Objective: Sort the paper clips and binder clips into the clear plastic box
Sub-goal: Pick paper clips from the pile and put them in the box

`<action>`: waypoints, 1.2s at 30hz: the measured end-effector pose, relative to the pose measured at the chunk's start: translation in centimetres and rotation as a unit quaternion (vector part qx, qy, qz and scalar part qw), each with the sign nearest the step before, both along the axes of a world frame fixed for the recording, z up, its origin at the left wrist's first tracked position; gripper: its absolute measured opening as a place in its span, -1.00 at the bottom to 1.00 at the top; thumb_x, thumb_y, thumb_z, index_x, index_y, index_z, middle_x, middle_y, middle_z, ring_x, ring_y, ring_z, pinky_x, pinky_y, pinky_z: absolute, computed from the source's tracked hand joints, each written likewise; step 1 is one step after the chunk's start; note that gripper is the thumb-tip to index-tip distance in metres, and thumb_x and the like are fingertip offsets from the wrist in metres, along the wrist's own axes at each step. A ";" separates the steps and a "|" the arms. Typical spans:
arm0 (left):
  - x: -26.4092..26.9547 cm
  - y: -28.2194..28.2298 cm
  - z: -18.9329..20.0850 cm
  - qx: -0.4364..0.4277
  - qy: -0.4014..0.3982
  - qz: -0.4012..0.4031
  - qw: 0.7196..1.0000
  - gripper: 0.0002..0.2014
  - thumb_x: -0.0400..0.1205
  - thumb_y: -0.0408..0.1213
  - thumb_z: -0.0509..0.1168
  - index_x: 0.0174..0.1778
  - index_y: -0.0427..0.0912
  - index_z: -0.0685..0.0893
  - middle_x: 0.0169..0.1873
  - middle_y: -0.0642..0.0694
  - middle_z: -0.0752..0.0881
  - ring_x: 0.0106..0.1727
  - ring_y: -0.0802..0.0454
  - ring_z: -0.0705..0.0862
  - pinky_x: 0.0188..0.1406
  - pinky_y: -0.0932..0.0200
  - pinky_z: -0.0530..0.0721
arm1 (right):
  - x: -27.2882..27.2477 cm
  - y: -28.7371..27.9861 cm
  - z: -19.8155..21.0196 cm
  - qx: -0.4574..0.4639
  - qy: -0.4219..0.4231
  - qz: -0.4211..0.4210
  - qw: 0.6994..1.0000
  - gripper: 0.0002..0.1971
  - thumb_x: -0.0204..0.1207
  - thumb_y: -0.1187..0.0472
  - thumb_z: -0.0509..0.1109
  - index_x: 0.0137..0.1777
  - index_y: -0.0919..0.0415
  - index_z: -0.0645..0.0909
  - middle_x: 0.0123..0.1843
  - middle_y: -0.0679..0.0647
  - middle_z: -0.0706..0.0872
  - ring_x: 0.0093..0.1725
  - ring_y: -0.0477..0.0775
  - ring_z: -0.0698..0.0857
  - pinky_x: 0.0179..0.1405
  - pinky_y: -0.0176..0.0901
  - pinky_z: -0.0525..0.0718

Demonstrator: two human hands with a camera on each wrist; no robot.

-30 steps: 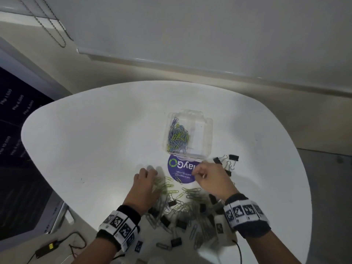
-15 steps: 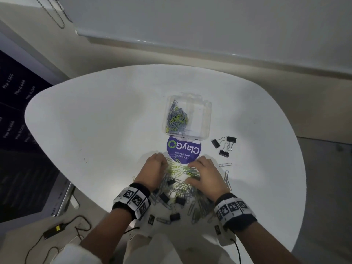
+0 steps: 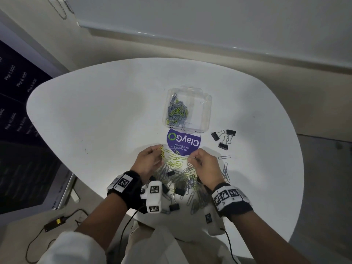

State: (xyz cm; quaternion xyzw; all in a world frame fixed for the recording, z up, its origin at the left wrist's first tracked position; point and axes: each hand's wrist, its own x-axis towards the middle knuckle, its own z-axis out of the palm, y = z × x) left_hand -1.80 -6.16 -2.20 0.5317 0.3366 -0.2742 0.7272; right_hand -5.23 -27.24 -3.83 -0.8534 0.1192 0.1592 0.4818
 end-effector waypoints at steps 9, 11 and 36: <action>0.8 -0.7 0.7 -0.155 0.144 0.095 0.973 -0.78 0.62 -0.29 0.04 -0.32 -0.17 0.49 -0.47 -0.08 0.55 -0.52 0.04 0.48 -0.40 0.23 0.38 | 1.3 0.7 2.0 0.322 0.193 -0.200 0.905 -0.81 0.74 0.24 0.20 -0.01 0.28 0.61 -0.28 0.12 0.60 -0.37 -0.03 0.53 -0.35 -0.22 0.49; 0.8 -0.9 0.6 -0.147 0.144 0.070 0.976 -0.73 0.63 -0.15 0.10 -0.38 -0.14 0.43 -0.49 -0.06 0.44 -0.52 0.05 0.37 -0.49 0.24 0.39 | 1.6 0.8 2.2 0.365 0.238 -0.239 0.868 -0.74 0.74 0.15 0.17 -0.16 0.21 0.55 -0.34 0.07 0.55 -0.42 -0.05 0.45 -0.39 -0.22 0.38; 0.5 -2.8 -1.1 0.403 -0.290 -0.475 0.726 -0.67 0.51 -0.39 0.40 0.19 -0.14 0.63 0.16 -0.17 0.62 0.17 -0.17 0.61 0.05 0.12 0.55 | 0.6 0.0 -0.4 -0.102 0.024 0.077 0.992 -0.75 0.45 0.26 0.59 0.09 0.14 0.66 0.13 0.07 0.63 0.11 0.01 0.62 0.05 -0.34 0.54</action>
